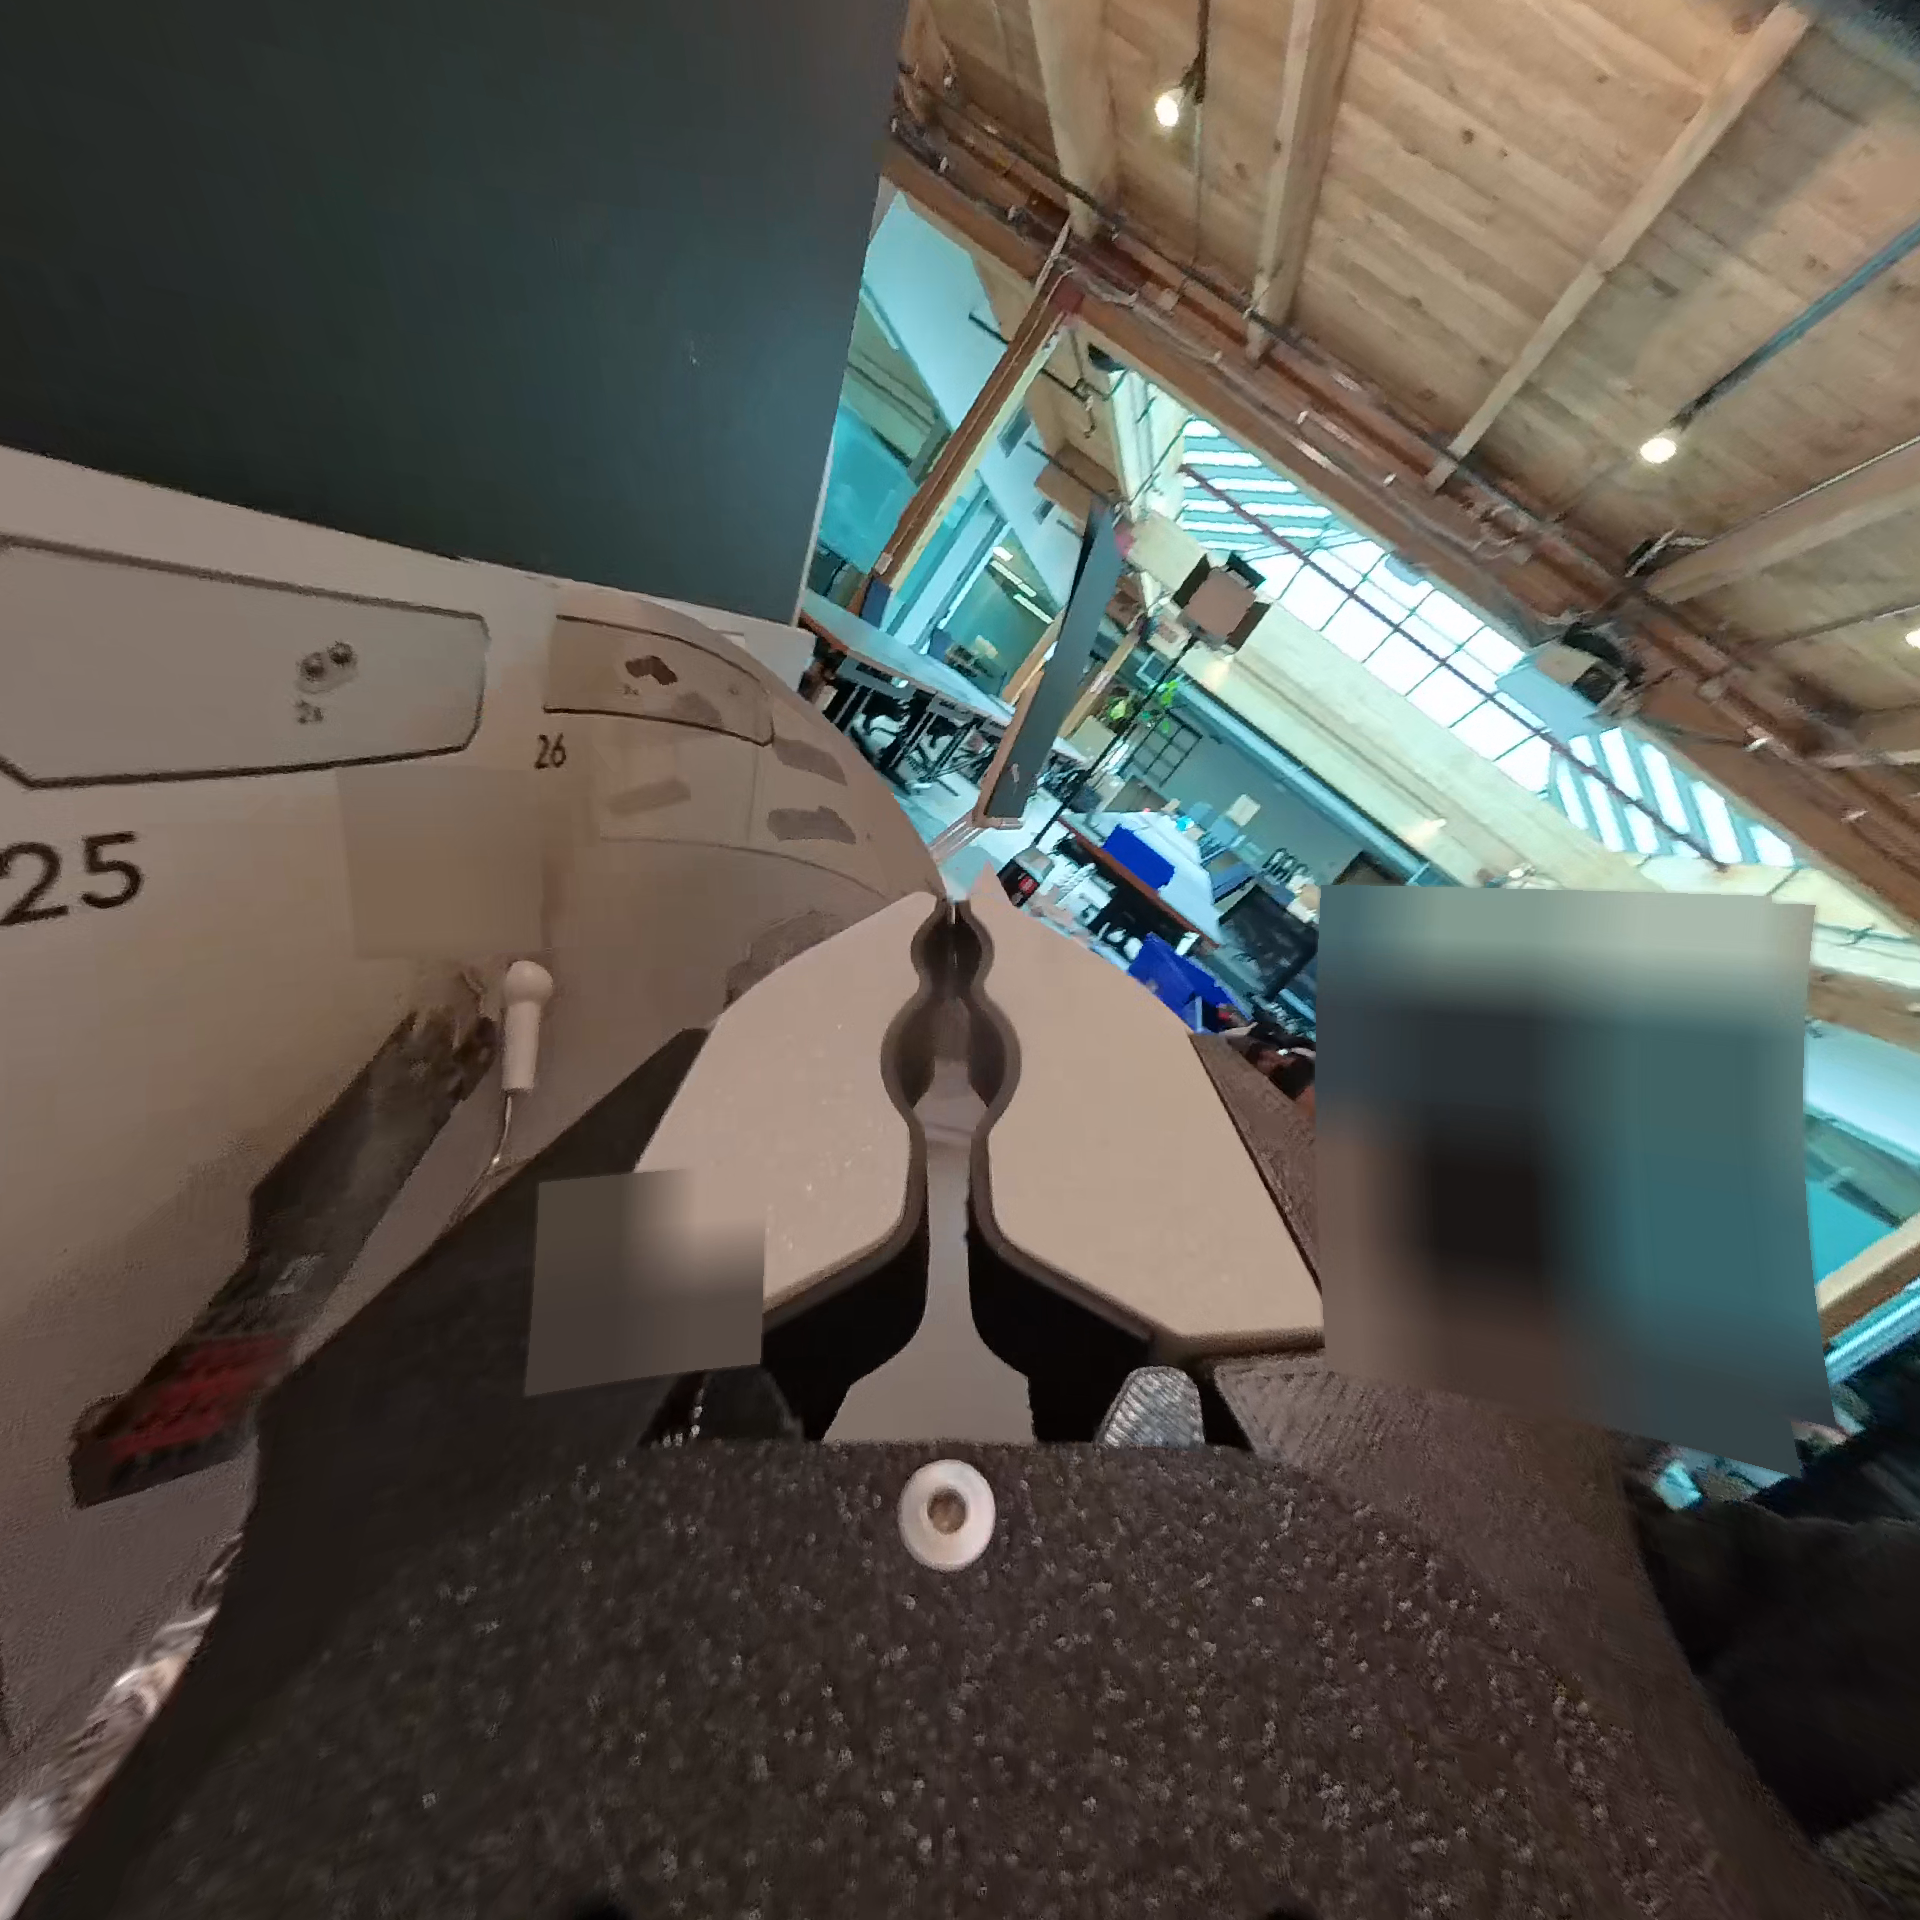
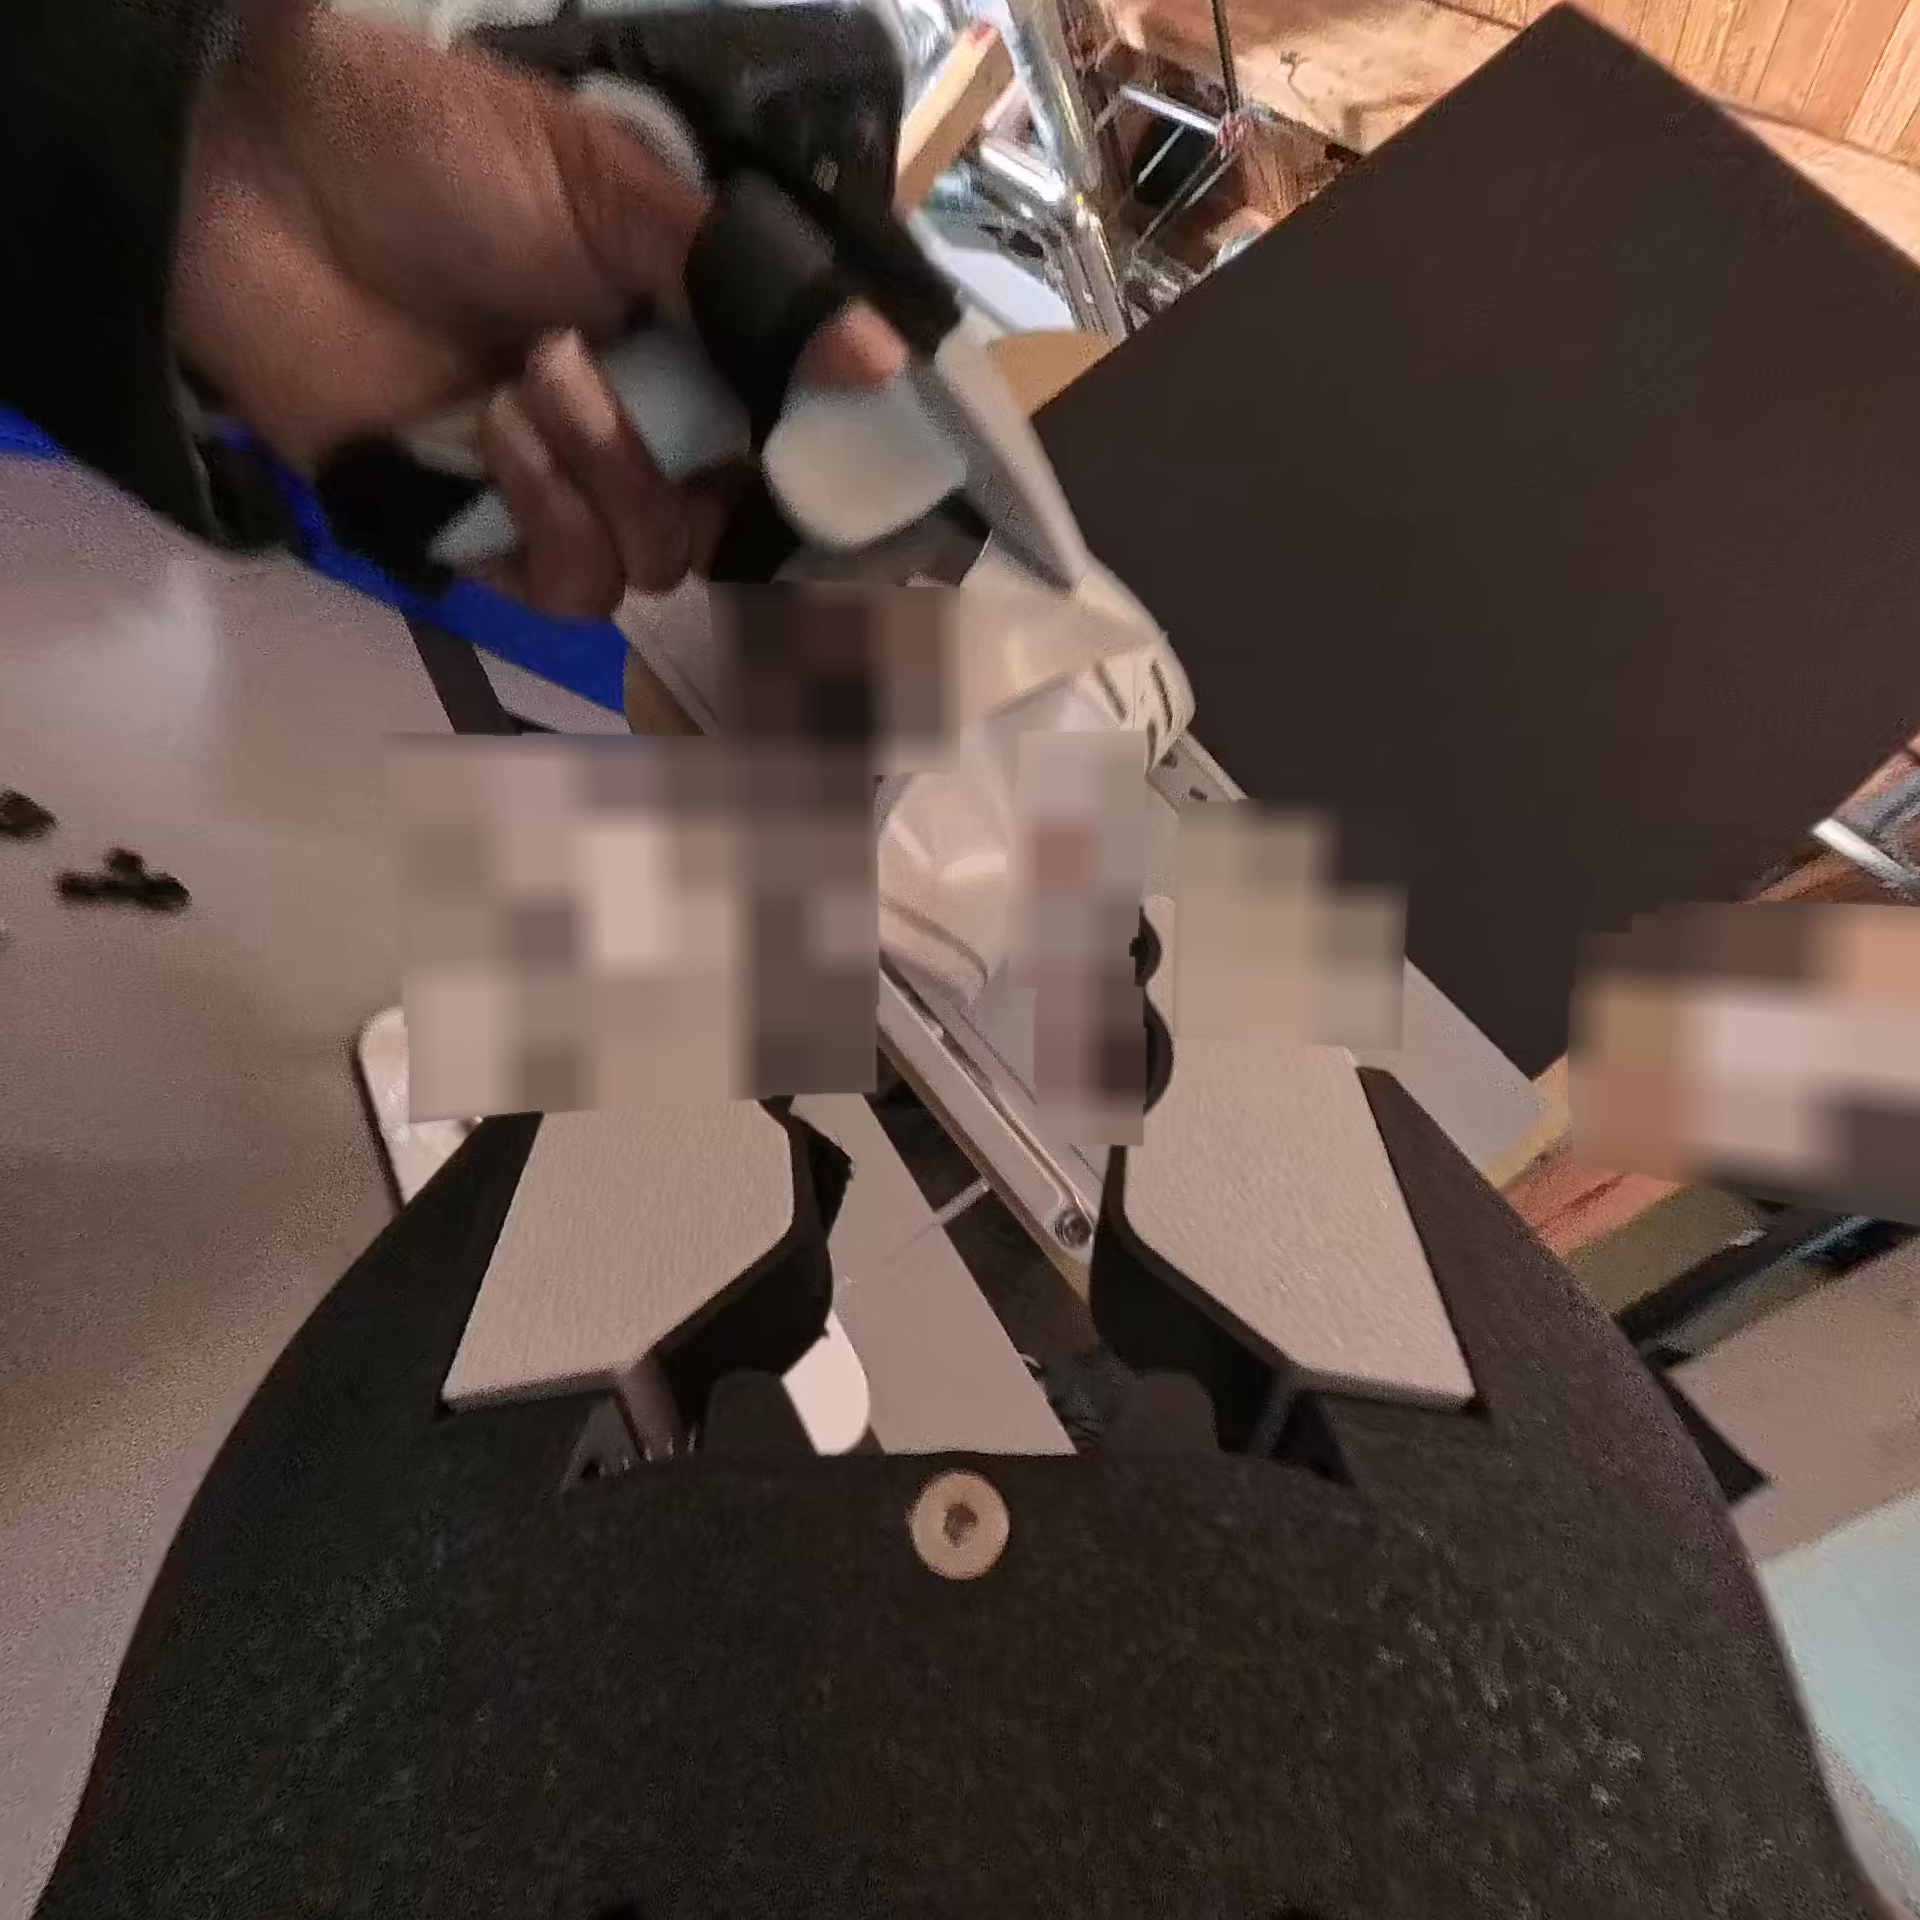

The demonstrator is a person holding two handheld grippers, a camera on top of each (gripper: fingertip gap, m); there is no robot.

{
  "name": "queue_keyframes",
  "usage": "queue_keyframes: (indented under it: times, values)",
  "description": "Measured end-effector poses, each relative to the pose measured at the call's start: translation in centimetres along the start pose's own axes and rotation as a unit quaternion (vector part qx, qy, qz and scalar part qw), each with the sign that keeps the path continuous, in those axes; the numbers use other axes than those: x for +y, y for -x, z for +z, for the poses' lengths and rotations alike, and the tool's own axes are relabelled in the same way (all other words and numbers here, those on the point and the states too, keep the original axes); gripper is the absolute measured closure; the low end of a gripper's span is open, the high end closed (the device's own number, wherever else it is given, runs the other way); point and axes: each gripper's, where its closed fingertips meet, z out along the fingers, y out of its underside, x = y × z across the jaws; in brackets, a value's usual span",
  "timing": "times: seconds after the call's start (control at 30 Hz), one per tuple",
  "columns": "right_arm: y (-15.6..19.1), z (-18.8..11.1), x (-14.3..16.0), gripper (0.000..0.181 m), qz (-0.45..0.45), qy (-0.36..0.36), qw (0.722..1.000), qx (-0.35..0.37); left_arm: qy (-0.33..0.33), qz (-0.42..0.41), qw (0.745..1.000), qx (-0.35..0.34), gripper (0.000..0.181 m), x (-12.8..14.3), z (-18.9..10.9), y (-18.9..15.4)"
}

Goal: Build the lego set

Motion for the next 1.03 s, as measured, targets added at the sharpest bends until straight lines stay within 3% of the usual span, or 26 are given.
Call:
queue_keyframes:
  times: [0.03, 0.13, 0.2, 0.3, 0.4, 0.5, 0.6, 0.67, 0.73, 0.77, 0.83, 0.9, 0.97, 1.03]
  values:
    - [0.3, 0.2, 0.4, 0.123, -0.019, 0.005, 1.0, 0.009, -0.007, -0.006, 1.0, 0.006, 0.181, -0.2, -0.1, -0.2]
    - [0.1, 0.9, -0.5, 0.147, -0.084, -0.009, 0.994, 0.069, -0.017, -0.007, 1.0, 0.017, 0.177, -0.6, -0.1, -0.6]
    - [-0.4, 1.3, -1.6, 0.181, -0.111, -0.019, 0.989, 0.1, -0.025, 0.005, 0.999, 0.042, 0.161, -1.3, -0.4, -1.8]
    - [-1.2, 1.3, -2.5, 0.181, -0.084, -0.031, 0.988, 0.123, -0.029, 0.091, 0.995, 0.032, 0.141, -2.8, -2.7, -3.0]
    - [-2.0, 1.0, -1.9, 0.181, -0.007, -0.031, 0.991, 0.128, 0.032, 0.242, 0.966, -0.087, 0.144, -1.2, -5.1, -0.4]
    - [-2.1, 1.3, -1.5, 0.181, 0.074, -0.042, 0.989, 0.119, 0.149, 0.348, 0.902, -0.206, 0.141, 2.5, -5.4, 3.6]
    - [-1.6, 2.0, -2.2, 0.181, 0.114, -0.049, 0.987, 0.107, 0.221, 0.49, 0.786, -0.305, 0.146, 3.6, -3.7, 6.7]
    - [-1.5, 2.4, -3.0, 0.181, 0.143, -0.053, 0.983, 0.099, 0.253, 0.528, 0.728, -0.358, 0.152, 3.7, -2.8, 8.9]
    - [-1.4, 2.8, -3.6, 0.181, 0.161, -0.054, 0.982, 0.088, 0.251, 0.547, 0.699, -0.386, 0.181, 3.4, -2.6, 10.0]
    - [-1.3, 3.0, -3.8, 0.181, 0.166, -0.053, 0.981, 0.082, 0.239, 0.554, 0.697, -0.387, 0.181, 3.2, -2.7, 9.9]
    - [-0.7, 3.8, -4.2, 0.181, 0.165, -0.044, 0.984, 0.059, 0.178, 0.531, 0.732, -0.388, 0.18, 2.4, -3.7, 9.2]
    - [0.4, 5.0, -4.8, 0.181, 0.154, -0.035, 0.987, 0.032, 0.093, 0.444, 0.804, -0.384, 0.178, 1.2, -5.8, 8.6]
    - [1.9, 6.8, -5.1, 0.181, 0.148, -0.015, 0.989, 0.001, 0.001, 0.302, 0.886, -0.351, 0.177, 0.8, -8.4, 9.1]
    - [3.6, 8.8, -5.3, 0.181, 0.129, 0.015, 0.991, -0.028, -0.078, 0.136, 0.945, -0.286, 0.177, 1.6, -10.6, 10.2]
